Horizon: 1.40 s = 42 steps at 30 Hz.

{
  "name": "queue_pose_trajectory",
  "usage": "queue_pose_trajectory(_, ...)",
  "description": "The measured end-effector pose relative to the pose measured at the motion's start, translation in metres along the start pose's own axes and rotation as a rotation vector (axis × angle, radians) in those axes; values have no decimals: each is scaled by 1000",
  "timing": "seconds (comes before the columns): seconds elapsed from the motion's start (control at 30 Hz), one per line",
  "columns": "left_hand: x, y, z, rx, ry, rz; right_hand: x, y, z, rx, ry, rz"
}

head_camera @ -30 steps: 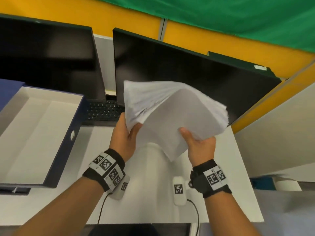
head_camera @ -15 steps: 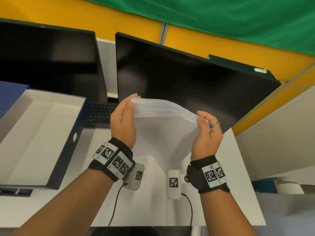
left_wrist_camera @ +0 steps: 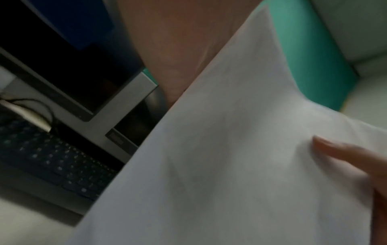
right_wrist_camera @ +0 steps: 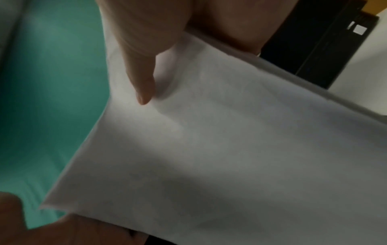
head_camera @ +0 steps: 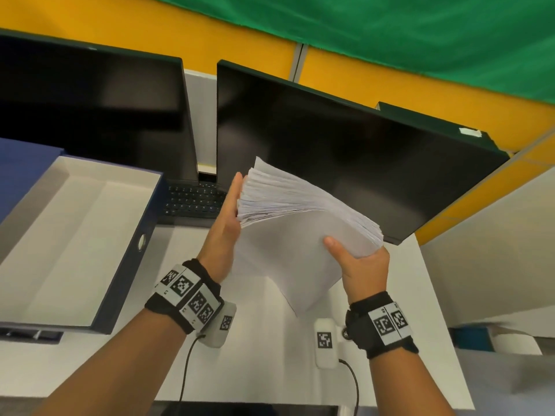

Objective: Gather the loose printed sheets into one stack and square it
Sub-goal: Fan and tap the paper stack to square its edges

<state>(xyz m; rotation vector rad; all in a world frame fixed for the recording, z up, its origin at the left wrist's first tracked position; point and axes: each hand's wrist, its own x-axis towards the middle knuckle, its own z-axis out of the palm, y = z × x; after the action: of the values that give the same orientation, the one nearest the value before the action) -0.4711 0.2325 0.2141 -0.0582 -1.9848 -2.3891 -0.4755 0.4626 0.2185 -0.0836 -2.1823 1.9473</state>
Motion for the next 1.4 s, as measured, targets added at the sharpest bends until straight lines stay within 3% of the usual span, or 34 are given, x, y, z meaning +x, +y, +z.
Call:
queue_pose_trajectory(0.17,10,-15,-12,360,20,-1,12,1,-7,24,-35,31)
queue_pose_trajectory(0.3,29,-14,-17,283,40,-37,20,-8,-8,14,-101,33)
queue_pose_trajectory(0.4,29,1,-14,396,65,81,24,-24,-9,24,-72,-23)
queue_pose_trajectory(0.53,15,5,1,359,130,260,14,-25,-8,106,33,-109)
queue_pose_trajectory(0.7,2,-25,6,336,57,96,-1,-5,1,75,105,18)
queue_pose_trajectory(0.8,4,-14,15,207,117,160,3,-13,4,62,186,-63)
queue_pose_trajectory(0.93,14,-3,29,99,276,267,9,-21,10,29,292,-57)
queue_pose_trajectory(1.07,21,-7,21,113,208,170,10,-16,1,104,213,-70)
queue_pose_trajectory(1.2,25,-21,6,352,76,36,9,-2,-2,23,56,46)
queue_pose_trajectory(1.33,21,-22,11,348,129,90,11,-2,-7,75,89,37)
queue_pose_trajectory(1.4,16,-28,8,260,150,51,6,4,-6,85,108,55)
